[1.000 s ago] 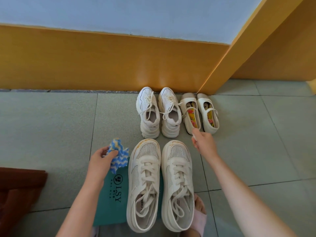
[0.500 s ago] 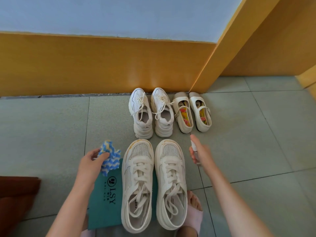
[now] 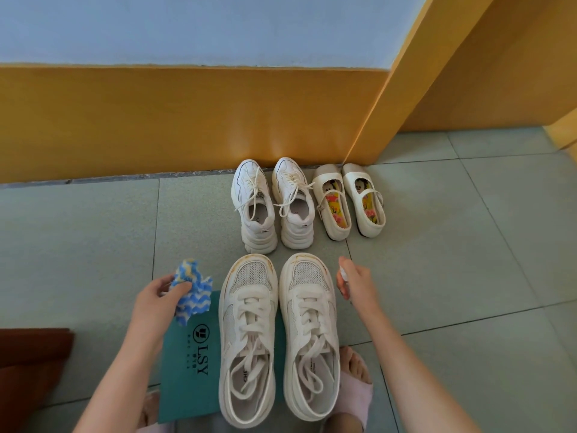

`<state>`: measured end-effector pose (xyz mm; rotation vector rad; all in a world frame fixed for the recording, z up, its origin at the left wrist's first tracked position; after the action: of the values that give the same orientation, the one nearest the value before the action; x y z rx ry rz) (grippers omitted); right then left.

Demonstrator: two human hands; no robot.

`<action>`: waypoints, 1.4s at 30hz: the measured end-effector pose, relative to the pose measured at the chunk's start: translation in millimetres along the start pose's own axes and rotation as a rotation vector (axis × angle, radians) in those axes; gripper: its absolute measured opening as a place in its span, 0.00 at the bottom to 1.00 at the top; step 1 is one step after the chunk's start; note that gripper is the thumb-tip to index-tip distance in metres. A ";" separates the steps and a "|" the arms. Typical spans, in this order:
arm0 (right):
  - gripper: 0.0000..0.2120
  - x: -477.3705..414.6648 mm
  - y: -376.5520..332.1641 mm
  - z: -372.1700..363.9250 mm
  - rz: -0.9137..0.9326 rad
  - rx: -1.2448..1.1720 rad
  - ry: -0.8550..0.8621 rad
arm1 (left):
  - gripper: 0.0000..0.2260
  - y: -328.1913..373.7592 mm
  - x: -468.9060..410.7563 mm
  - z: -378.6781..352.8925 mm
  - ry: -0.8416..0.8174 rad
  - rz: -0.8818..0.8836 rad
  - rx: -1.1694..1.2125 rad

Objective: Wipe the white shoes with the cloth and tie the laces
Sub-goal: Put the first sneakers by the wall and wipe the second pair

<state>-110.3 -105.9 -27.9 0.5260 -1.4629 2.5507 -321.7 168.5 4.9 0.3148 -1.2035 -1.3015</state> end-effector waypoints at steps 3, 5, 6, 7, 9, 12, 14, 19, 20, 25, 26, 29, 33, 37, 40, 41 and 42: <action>0.27 -1.5 -4.0 0.5 -0.027 0.021 -0.068 | 0.16 1.2 -0.6 -0.6 0.001 -0.011 -0.004; 0.27 -2.2 -5.5 1.2 -0.035 0.021 -0.094 | 0.16 1.1 -0.5 -0.6 0.001 -0.017 -0.009; 0.26 -2.2 -5.9 2.1 -0.036 0.015 -0.094 | 0.16 0.6 -0.5 -1.1 -0.003 -0.018 -0.011; 0.25 -2.4 -5.9 2.3 -0.028 0.010 -0.090 | 0.16 0.3 -0.5 -1.4 -0.007 -0.018 -0.015; 0.24 -2.1 -6.4 2.3 0.003 -0.005 -0.065 | 0.16 0.0 -0.2 -1.7 -0.012 -0.018 -0.023; 0.24 -3.4 -3.8 0.2 -0.048 -0.034 -0.091 | 0.16 -1.3 0.0 -1.1 -0.013 -0.012 -0.033; 0.28 -4.0 -1.8 -2.4 -0.096 -0.046 -0.185 | 0.16 -2.0 -0.1 -0.2 -0.011 -0.015 -0.032; 0.25 -6.1 1.5 4.6 -0.141 -0.068 -0.167 | 0.17 -3.2 -1.1 1.0 -0.003 -0.012 -0.023; 0.25 -5.5 2.2 5.6 -0.116 -0.055 -0.144 | 0.17 -3.5 -1.4 0.7 -0.003 -0.011 -0.022; 0.25 -3.1 -4.1 2.0 -0.066 -0.037 -0.173 | 0.17 -6.4 -2.6 -0.8 -0.015 -0.007 -0.027; 0.25 -2.7 -6.1 1.1 -0.059 -0.016 -0.203 | 0.16 -7.2 -3.1 -0.6 -0.014 -0.004 -0.025; 0.25 -3.7 -7.1 4.8 -0.046 0.006 -0.190 | 0.16 -8.8 -4.2 0.9 -0.004 0.004 -0.015; 0.23 -4.5 -8.5 8.5 0.019 -0.012 -0.080 | 0.16 -9.2 -4.0 1.1 -0.004 0.001 -0.007; 0.23 -6.5 -9.6 7.4 -0.002 -0.017 -0.058 | 0.16 -10.9 -4.3 1.1 0.001 -0.004 -0.017; 0.24 -7.9 -13.3 5.0 0.007 -0.001 -0.087 | 0.16 -11.8 -4.7 0.8 -0.007 -0.002 -0.020; 0.24 -8.8 -14.4 3.5 0.014 0.022 -0.099 | 0.16 -11.3 -4.5 0.7 -0.008 -0.003 -0.020; 0.23 -10.3 -15.2 1.6 0.025 0.056 -0.103 | 0.16 -10.9 -4.6 0.8 -0.009 -0.004 -0.019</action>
<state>-95.8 -99.2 -18.8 0.6609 -1.4432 2.6271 -327.6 169.3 -5.4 0.2981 -1.1975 -1.3190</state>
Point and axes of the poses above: each hand's wrist, its own x-axis away from the middle knuckle, its own z-axis out of the back of the hand, y = z × x, the point moved 4 cm from there along -x, towards the middle knuckle, and after that the axes turned 15 degrees about y, right-handed, at the moved point
